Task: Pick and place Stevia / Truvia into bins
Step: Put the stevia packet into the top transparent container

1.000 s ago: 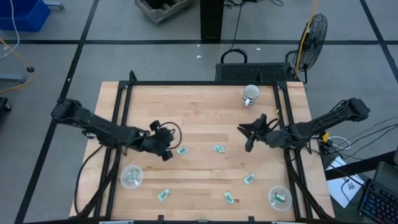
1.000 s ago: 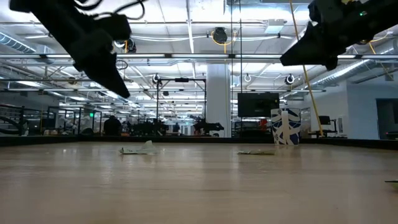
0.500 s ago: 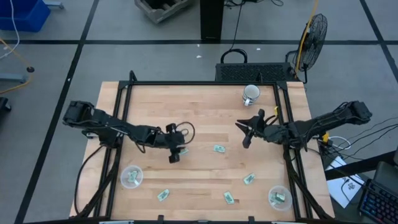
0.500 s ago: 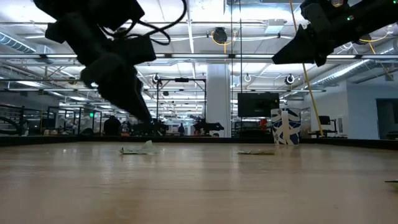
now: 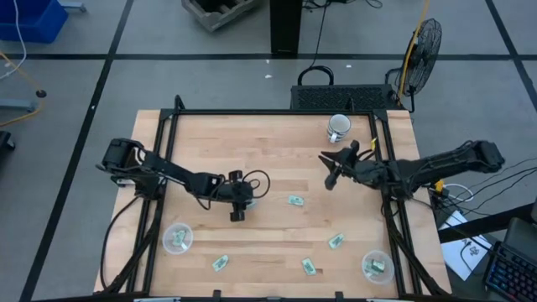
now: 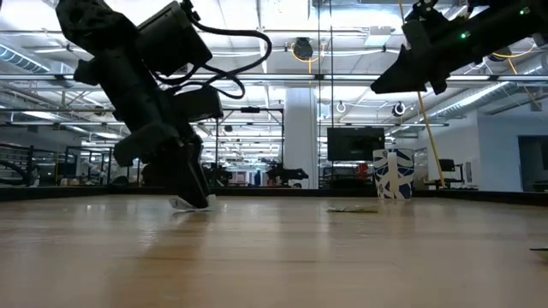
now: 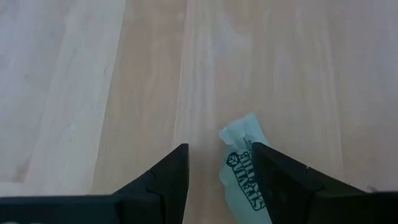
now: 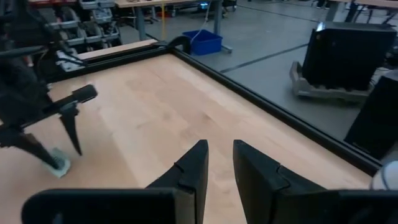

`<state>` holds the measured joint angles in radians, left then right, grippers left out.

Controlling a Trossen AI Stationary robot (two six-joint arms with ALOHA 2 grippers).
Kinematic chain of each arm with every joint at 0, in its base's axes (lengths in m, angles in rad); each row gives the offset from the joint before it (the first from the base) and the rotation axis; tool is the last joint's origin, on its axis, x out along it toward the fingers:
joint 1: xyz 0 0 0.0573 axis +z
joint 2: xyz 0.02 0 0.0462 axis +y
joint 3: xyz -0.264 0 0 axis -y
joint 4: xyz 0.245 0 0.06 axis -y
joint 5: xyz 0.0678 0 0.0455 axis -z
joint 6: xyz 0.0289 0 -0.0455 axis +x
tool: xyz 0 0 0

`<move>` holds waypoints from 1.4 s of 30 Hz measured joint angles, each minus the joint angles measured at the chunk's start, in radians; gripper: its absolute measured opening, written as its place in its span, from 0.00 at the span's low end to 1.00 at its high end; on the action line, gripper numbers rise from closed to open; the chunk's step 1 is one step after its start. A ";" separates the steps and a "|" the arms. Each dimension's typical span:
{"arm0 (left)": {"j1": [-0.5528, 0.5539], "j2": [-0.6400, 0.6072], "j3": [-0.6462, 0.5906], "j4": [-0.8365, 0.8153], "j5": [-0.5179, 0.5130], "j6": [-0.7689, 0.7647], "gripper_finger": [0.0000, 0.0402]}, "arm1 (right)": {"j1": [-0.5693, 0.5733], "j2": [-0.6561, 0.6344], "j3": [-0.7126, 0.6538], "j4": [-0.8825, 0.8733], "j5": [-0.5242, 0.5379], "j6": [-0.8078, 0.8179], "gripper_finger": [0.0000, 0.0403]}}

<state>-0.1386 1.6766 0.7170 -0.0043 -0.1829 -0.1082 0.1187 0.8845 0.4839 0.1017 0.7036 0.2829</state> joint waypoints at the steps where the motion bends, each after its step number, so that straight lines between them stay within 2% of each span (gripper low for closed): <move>1: 0.002 0.000 0.000 -0.001 0.001 0.000 0.45 | -0.009 0.000 0.000 0.000 0.000 0.000 0.17; 4: 0.006 0.000 0.000 -0.002 0.000 0.000 0.44 | -0.033 0.000 0.000 0.000 0.000 0.000 0.17; 7: 0.006 0.000 0.000 -0.004 0.001 0.001 0.38 | -0.053 0.000 0.000 0.000 0.000 0.000 0.17; 13: 0.006 0.000 0.000 -0.007 0.026 0.000 0.18 | -0.067 0.000 0.000 0.000 -0.001 0.020 0.17; 18: 0.006 -0.007 0.000 -0.020 -0.031 0.000 0.02 | -0.067 0.000 0.000 0.000 -0.002 0.022 0.17; 23: 0.006 -0.075 0.000 -0.081 -0.121 -0.040 0.03 | -0.067 0.000 0.000 0.000 -0.002 0.023 0.17; 27: 0.001 -0.197 0.001 -0.223 -0.124 -0.138 0.01 | -0.067 0.001 0.000 -0.001 -0.002 0.023 0.17; 31: -0.030 -0.375 0.001 -0.415 -0.059 -0.337 0.03 | -0.067 0.001 0.000 -0.001 -0.002 0.023 0.17; 34: -0.084 -0.512 0.001 -0.554 0.038 -0.478 0.01 | -0.067 0.001 0.000 -0.005 -0.003 0.023 0.17; 38: -0.223 -0.653 0.001 -0.759 0.126 -0.563 0.02 | -0.067 0.001 0.000 -0.009 -0.003 0.023 0.17; 42: -0.371 -0.724 0.001 -0.906 0.224 -0.684 0.01 | -0.067 0.001 0.000 -0.009 -0.003 0.023 0.17</move>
<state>-0.5098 0.9530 0.7177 -0.9108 0.0414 -0.7920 0.0521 0.8852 0.4839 0.0929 0.7010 0.3058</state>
